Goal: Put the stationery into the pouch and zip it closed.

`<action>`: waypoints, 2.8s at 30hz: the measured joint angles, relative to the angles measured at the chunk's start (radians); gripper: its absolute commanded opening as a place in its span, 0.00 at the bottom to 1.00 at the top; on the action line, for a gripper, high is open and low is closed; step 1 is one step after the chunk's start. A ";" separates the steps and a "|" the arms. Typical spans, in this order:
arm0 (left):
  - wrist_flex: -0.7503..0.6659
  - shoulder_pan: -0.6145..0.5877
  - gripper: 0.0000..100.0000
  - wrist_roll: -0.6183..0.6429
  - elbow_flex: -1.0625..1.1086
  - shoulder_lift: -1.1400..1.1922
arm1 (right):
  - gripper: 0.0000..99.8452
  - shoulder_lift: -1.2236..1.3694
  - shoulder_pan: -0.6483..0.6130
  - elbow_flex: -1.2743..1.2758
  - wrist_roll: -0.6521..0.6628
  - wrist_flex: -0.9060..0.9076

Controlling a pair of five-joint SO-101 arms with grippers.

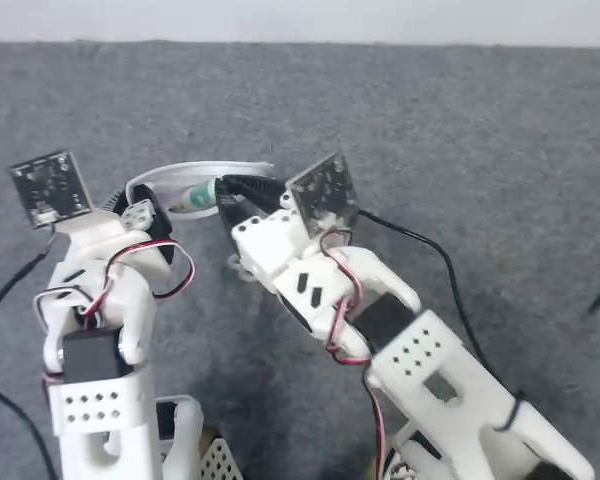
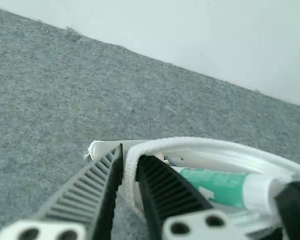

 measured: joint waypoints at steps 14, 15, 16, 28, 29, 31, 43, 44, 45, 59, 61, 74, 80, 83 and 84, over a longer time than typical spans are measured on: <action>0.000 0.002 0.01 0.000 0.000 0.000 | 0.01 0.287 -0.003 -0.416 0.000 0.493; 0.000 0.002 0.01 0.000 0.000 0.000 | 0.01 0.301 -0.003 -0.448 0.000 0.535; 0.000 0.002 0.01 0.000 0.000 0.000 | 0.01 0.308 -0.003 -0.471 0.000 0.571; 0.000 0.002 0.01 0.000 0.000 0.000 | 0.02 0.230 0.002 -0.517 -0.003 0.747; 0.000 0.002 0.01 0.000 0.000 0.000 | 0.04 0.213 0.002 -0.517 -0.003 0.760; 0.000 0.002 0.01 0.000 0.000 0.000 | 0.10 0.187 0.011 -0.517 -0.003 0.786; 0.000 -0.003 0.01 0.000 0.000 0.000 | 0.18 0.089 0.018 -0.517 0.000 0.973; 0.000 -0.003 0.01 0.000 0.000 0.000 | 0.18 0.075 0.018 -0.517 0.000 0.984; 0.000 -0.003 0.01 0.000 0.000 0.000 | 0.18 0.064 0.018 -0.517 0.000 0.994; 0.000 -0.003 0.01 0.000 0.000 0.000 | 0.18 0.038 0.018 -0.087 -0.002 0.543; 0.000 -0.003 0.01 0.000 0.000 0.000 | 0.18 0.038 0.028 -0.057 -0.002 0.471; 0.000 -0.003 0.01 0.000 0.000 0.000 | 0.18 0.038 0.110 0.025 -0.002 0.265; 0.000 -0.003 0.01 0.000 0.000 0.000 | 0.01 0.038 0.110 0.051 -0.002 0.199; 0.000 -0.003 0.01 0.000 0.000 0.000 | 0.01 0.038 0.110 0.051 0.003 0.198; 0.000 -0.003 0.01 0.000 0.000 0.000 | 0.00 0.038 0.110 0.051 0.026 0.198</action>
